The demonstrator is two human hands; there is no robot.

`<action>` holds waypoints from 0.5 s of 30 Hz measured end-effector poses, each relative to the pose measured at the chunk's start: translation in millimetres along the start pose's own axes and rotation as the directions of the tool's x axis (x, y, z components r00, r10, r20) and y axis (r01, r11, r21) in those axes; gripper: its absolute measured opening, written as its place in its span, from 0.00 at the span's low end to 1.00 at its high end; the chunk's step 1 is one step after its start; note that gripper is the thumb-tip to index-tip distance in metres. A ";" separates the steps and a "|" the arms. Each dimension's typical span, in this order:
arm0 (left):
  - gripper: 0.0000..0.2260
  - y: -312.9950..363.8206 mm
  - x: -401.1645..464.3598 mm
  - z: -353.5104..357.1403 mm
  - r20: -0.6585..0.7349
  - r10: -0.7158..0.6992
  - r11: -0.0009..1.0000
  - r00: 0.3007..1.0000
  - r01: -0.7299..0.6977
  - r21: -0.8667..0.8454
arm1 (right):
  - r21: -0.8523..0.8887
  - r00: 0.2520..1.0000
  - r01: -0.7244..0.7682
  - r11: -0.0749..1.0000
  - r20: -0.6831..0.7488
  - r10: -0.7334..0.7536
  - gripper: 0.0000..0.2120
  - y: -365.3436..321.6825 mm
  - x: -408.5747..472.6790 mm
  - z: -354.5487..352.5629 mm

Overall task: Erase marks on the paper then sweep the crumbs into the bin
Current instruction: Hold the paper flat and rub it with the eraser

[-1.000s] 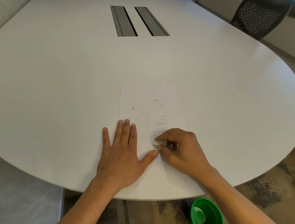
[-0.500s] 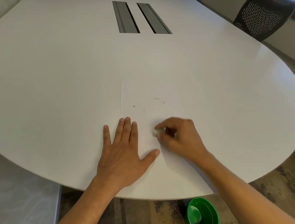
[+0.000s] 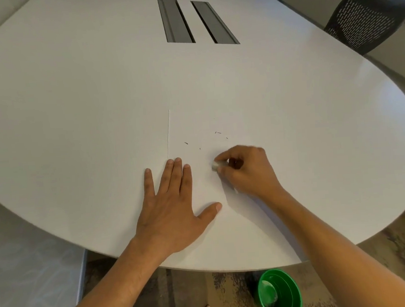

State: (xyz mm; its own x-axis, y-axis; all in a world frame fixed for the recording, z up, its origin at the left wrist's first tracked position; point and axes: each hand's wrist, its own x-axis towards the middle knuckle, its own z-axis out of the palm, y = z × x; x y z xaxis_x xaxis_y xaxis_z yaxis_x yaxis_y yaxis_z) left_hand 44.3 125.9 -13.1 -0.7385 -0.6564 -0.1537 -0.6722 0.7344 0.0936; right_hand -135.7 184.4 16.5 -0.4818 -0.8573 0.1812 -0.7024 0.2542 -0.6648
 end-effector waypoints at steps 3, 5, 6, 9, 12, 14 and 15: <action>0.44 -0.4 0.6 1.6 -0.011 0.001 1.000 1.000 -0.001 0.000 | 0.029 0.988 0.100 0.995 0.115 -0.103 0.09 -7.0 -26.6 3.5; 0.44 -0.4 0.5 2.0 -0.016 0.001 1.000 1.000 -0.001 0.005 | 0.046 0.982 0.106 0.993 0.152 -0.112 0.09 -6.6 -26.4 2.7; 0.44 -0.1 0.3 2.1 -0.017 0.004 1.000 1.000 -0.004 0.004 | 0.034 0.983 0.104 0.994 0.150 -0.108 0.09 -5.2 -21.4 1.7; 0.44 -0.6 0.2 0.7 -0.015 0.008 1.000 1.000 -0.008 0.010 | 0.023 0.996 0.048 0.999 0.070 -0.049 0.05 1.5 7.5 0.6; 0.45 -0.3 1.0 1.4 -0.019 0.000 1.000 1.000 0.000 0.014 | -0.009 1.000 -0.004 1.000 0.030 0.004 0.06 1.7 29.4 1.9; 0.45 0.0 0.5 1.7 -0.024 0.008 1.000 1.000 -0.008 0.006 | -0.023 0.999 0.033 0.999 0.033 -0.033 0.04 -4.6 22.6 5.1; 0.45 0.0 0.7 1.9 -0.030 0.009 1.000 1.000 -0.009 -0.004 | -0.024 0.995 0.084 0.996 0.055 -0.083 0.05 -9.1 11.9 7.3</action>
State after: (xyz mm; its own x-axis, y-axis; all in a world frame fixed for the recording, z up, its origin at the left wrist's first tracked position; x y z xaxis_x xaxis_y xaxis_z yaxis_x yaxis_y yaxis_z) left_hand 43.9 125.7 -15.1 -0.7459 -0.6546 -0.1230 -0.6656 0.7398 0.0987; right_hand -131.2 168.6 19.4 -0.3923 -0.8989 0.1952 -0.7527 0.1918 -0.6298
